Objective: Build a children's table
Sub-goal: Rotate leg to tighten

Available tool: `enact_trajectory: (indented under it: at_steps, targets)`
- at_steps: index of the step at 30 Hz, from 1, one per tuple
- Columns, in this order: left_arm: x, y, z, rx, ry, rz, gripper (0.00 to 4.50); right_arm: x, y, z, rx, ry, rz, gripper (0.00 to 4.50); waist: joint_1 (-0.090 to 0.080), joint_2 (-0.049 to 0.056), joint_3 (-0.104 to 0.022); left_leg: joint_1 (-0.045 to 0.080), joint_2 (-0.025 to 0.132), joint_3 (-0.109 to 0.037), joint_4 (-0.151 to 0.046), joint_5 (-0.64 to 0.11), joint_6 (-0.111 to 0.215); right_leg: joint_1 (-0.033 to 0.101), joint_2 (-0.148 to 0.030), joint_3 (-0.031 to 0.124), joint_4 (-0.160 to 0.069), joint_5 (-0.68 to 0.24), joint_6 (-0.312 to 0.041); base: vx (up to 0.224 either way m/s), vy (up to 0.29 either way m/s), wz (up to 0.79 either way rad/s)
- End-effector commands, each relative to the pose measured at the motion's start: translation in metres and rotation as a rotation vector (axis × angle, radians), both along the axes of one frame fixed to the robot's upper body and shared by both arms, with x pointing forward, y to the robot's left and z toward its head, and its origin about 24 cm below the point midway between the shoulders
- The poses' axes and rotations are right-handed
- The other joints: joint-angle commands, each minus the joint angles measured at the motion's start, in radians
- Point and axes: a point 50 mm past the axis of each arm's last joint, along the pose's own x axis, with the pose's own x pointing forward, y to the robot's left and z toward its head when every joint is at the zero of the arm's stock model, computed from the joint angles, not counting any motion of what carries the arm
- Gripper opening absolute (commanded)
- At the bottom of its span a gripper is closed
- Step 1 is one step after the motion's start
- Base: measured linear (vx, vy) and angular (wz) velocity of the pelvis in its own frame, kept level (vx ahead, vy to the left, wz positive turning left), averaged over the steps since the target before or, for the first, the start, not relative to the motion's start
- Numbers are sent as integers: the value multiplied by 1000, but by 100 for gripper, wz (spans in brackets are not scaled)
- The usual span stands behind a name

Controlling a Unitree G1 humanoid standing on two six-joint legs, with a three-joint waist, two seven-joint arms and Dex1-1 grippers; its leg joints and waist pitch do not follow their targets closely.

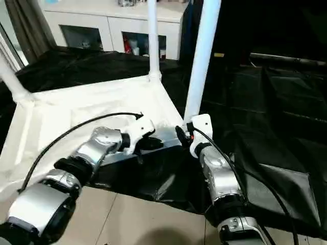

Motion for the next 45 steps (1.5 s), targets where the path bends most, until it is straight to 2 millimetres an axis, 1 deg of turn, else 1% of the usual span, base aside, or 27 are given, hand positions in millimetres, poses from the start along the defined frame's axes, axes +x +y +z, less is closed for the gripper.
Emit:
enact_trajectory:
  at_steps: [1,3,6,7,9,10,11,13,14,15,16,18,19,20,21,23,24,26,29,30,33,34,38,41,43,44,45]
  targets:
    - [-7,-35,4,-22,-8,-71,0,-8,45,-6,62,27,185,306,-7,-6,-48,6,20,-7,-79,-295,30,32,-63,42,-93,-354,-178,0,0,0]
    - [-4,-29,5,-14,-13,-53,0,-8,42,-1,81,3,217,340,-9,-5,-48,6,20,-7,-79,-295,32,32,-63,42,-92,-339,-185,0,0,0]
    - [1,-16,7,-1,-22,-33,0,-8,33,6,68,-20,297,361,-10,-8,-49,3,20,-7,-79,-294,44,37,-62,40,-90,-325,-190,0,0,0]
    - [3,-6,9,7,-27,-43,0,-11,24,11,47,-16,381,375,-7,-10,-50,3,21,-6,-77,-282,54,38,-63,42,-89,-308,-194,0,0,0]
    - [4,5,11,16,-26,-77,0,-15,12,16,-3,-11,481,388,-7,-12,-52,-7,20,-7,-74,-231,74,47,-64,41,-82,-253,-201,0,0,0]
    - [4,5,11,16,-26,-78,0,-15,12,16,-4,-10,484,388,-6,-12,-53,-7,21,-6,-72,-220,79,47,-63,41,-81,-237,-204,0,0,0]
    - [3,10,12,17,-22,-100,0,-19,7,18,-24,-5,534,388,-4,-12,-55,-9,21,-5,-69,-189,89,49,-64,41,-76,-191,-215,0,0,0]
    - [1,22,14,24,-15,-167,0,-26,-5,22,-67,11,643,388,-1,-19,-57,-12,20,-3,-65,-157,107,53,-62,40,-71,-145,-229,0,0,0]
    - [0,27,15,27,-3,-204,0,-28,-8,23,-75,18,666,388,0,-16,-59,-15,22,-1,-62,-132,120,51,-62,40,-64,-106,-241,0,0,0]
    - [-3,33,16,40,4,-258,0,-30,-12,25,-85,24,685,388,2,-17,-63,-20,23,-3,-60,-109,130,56,-64,38,-57,-75,-249,0,0,0]
    - [-4,35,16,46,5,-278,0,-30,-14,25,-90,28,694,388,2,-14,-65,-19,25,-2,-57,-98,136,50,-62,36,-54,-50,-258,0,0,0]
    - [-5,40,18,47,20,-301,0,-32,-16,25,-103,42,724,388,1,-16,-66,-18,26,-1,-55,-93,139,48,-62,37,-51,-25,-272,0,0,0]
    - [-5,42,19,45,21,-309,0,-32,-16,25,-112,49,737,388,1,-14,-64,-18,28,-1,-56,-99,141,45,-61,37,-49,-15,-284,0,0,0]
    - [-5,42,19,45,21,-309,0,-32,-16,25,-112,49,737,388,2,-12,-61,-18,29,0,-57,-118,137,43,-61,36,-51,-34,-288,0,0,0]
    - [-6,47,21,42,30,-328,0,-33,-17,24,-120,63,758,388,1,-15,-61,-18,28,1,-57,-125,133,44,-62,36,-52,-45,-288,0,0,0]
    - [-6,50,23,44,31,-336,0,-33,-16,25,-112,64,765,388,4,-11,-60,-14,32,0,-60,-145,118,41,-62,38,-53,-75,-288,0,0,0]
    - [-6,50,23,44,31,-336,0,-33,-16,25,-112,64,765,372,5,-12,-60,-13,32,1,-60,-150,114,41,-62,38,-54,-78,-287,0,0,0]
    - [-6,54,23,40,35,-333,0,-34,-14,27,-87,65,789,356,10,-20,-58,-13,31,2,-60,-152,106,41,-64,40,-54,-93,-279,0,0,0]
    - [-6,55,23,38,38,-331,0,-34,-13,28,-80,66,797,344,16,-20,-59,-13,31,2,-60,-132,104,42,-65,40,-51,-79,-275,0,0,0]
    - [-6,56,23,38,39,-331,0,-34,-13,28,-79,66,799,319,16,-20,-60,-13,30,2,-59,-128,104,42,-65,40,-50,-73,-276,0,0,0]
    - [-7,59,23,33,51,-326,0,-34,-14,27,-68,74,812,306,19,-24,-60,-13,31,3,-58,-117,109,42,-65,40,-48,-59,-278,0,0,0]
    - [-8,60,22,31,56,-326,0,-34,-14,27,-65,75,812,282,21,-23,-60,-13,31,3,-57,-113,112,41,-65,40,-47,-55,-278,0,0,0]
    - [-9,62,21,28,69,-325,0,-35,-14,26,-48,79,809,273,21,-25,-59,-13,30,4,-58,-118,108,42,-65,41,-48,-74,-274,0,0,0]
    - [-10,62,18,25,77,-314,0,-36,-13,23,-35,89,785,269,21,-25,-59,-13,30,4,-58,-116,105,41,-64,41,-48,-75,-272,0,0,0]
    - [-8,59,15,39,74,-276,0,-33,-12,18,-16,87,706,269,20,-25,-59,-13,30,4,-57,-114,103,40,-65,41,-48,-77,-271,0,0,0]
    - [-6,56,13,48,61,-241,0,-30,-11,14,-7,85,637,269,18,-22,-59,-13,30,2,-59,-120,93,38,-66,42,-49,-90,-268,0,0,0]
    - [-4,53,12,50,51,-206,0,-27,-9,10,3,83,574,268,12,-23,-55,-12,28,3,-62,-147,79,36,-66,42,-56,-132,-262,0,0,0]
